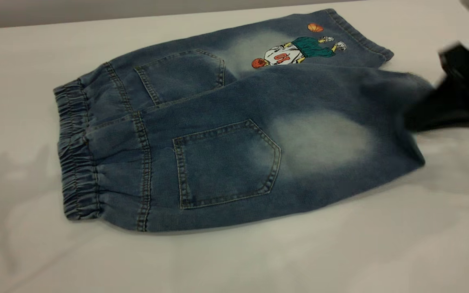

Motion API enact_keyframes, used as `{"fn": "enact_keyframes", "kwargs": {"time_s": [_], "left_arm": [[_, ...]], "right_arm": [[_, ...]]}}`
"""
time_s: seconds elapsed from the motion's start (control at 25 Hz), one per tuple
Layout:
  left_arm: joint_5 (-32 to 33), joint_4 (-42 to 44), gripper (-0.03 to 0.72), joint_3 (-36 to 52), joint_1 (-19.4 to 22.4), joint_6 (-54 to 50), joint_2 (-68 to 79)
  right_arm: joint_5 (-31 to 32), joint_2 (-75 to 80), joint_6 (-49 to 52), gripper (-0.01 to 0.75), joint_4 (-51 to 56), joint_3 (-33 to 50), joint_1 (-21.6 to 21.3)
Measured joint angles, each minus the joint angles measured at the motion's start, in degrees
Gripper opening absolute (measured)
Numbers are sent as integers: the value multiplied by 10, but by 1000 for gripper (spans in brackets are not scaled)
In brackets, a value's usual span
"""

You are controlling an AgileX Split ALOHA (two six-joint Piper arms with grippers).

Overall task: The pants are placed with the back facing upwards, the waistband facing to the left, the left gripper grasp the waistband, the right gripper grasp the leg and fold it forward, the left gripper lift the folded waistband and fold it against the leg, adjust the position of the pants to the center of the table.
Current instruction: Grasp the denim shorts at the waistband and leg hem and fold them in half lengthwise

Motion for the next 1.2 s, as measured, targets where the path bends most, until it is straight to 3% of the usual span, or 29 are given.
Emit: {"fn": "enact_keyframes", "kwargs": {"time_s": [0.2, 0.48, 0.8, 1.2], "left_arm": [[0, 0, 499, 0, 0, 0, 0], [19, 0, 499, 1, 0, 0, 1], [57, -29, 499, 19, -3, 0, 74], [7, -54, 499, 30, -101, 11, 226]], "right_arm": [[15, -61, 23, 6, -5, -1, 51], [-35, -64, 42, 6, -24, -1, 51], [-28, -64, 41, 8, -25, -1, 52], [-28, -64, 41, 8, -25, -1, 52]]}}
